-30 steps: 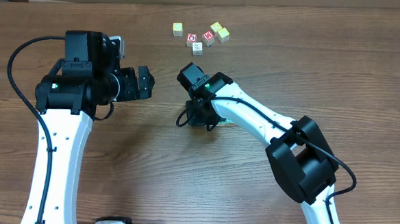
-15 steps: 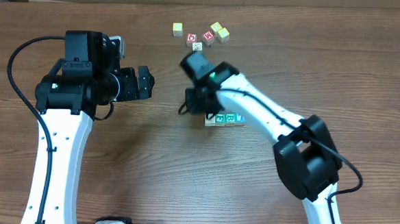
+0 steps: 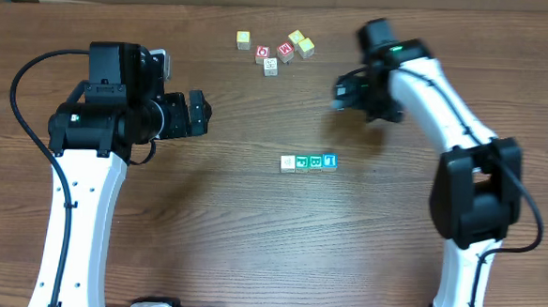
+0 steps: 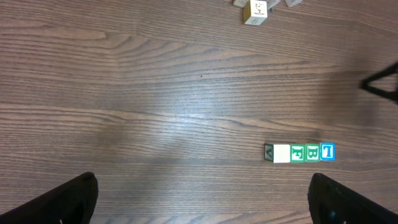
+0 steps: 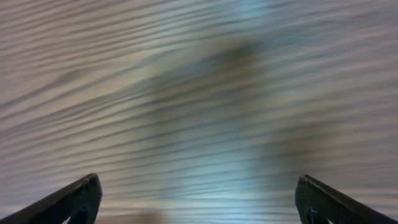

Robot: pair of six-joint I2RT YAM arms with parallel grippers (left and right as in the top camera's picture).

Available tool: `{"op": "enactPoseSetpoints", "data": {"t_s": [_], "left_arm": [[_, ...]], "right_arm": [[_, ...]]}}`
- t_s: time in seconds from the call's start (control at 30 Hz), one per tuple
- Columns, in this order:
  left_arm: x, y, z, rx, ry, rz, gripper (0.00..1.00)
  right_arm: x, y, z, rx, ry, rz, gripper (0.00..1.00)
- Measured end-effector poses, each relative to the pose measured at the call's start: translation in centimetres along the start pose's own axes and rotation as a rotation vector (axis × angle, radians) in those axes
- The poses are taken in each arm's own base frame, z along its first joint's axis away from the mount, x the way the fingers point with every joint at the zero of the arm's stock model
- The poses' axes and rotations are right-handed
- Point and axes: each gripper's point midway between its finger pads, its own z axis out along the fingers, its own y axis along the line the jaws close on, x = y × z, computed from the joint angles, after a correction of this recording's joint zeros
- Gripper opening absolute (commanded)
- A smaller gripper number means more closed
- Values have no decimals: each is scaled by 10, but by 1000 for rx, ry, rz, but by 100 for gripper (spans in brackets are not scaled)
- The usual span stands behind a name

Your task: Flip 5 blocks

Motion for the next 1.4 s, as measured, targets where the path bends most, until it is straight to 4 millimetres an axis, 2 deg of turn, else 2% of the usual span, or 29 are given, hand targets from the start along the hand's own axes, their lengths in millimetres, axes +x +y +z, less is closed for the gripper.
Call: {"op": "enactPoseSetpoints", "data": {"t_s": [0.2,0.43,0.6,0.73,0.9,1.03,1.13,1.23,1.3,1.33,1.4], "left_arm": [[0,0,0,0,0,0,100],[0,0,0,1,-1,0,100],[-17,-5,-1,26,-69,-9,100],[-32,-20,-3,105,-125,-20,100],[-17,-56,1,227,-57,-10,100],[-1,-91,17,264,39,4,100],[4,-109,30,220,139,17,100],[-16,-123,32,157,182,24,100],[-40,-127,31,114,175,28,100],[-64,-132,32,91,140,31,100],[-84,-136,40,79,107,32,100]], "right_arm": [[-28,-77,-6,38,-20,167,100],[-37,-115,-9,52,-30,250,100],[-41,-134,-11,58,-36,291,100],[-41,-139,-12,59,-36,302,100],[-41,-137,-12,59,-35,298,100],[-41,-138,-12,59,-35,299,100],[-41,-138,-12,59,-35,299,100],[-41,-138,-12,59,-35,299,100],[-41,-137,-12,59,-34,299,100],[-41,-137,-12,59,-34,299,100],[-41,-138,-12,59,-34,299,100]]}}
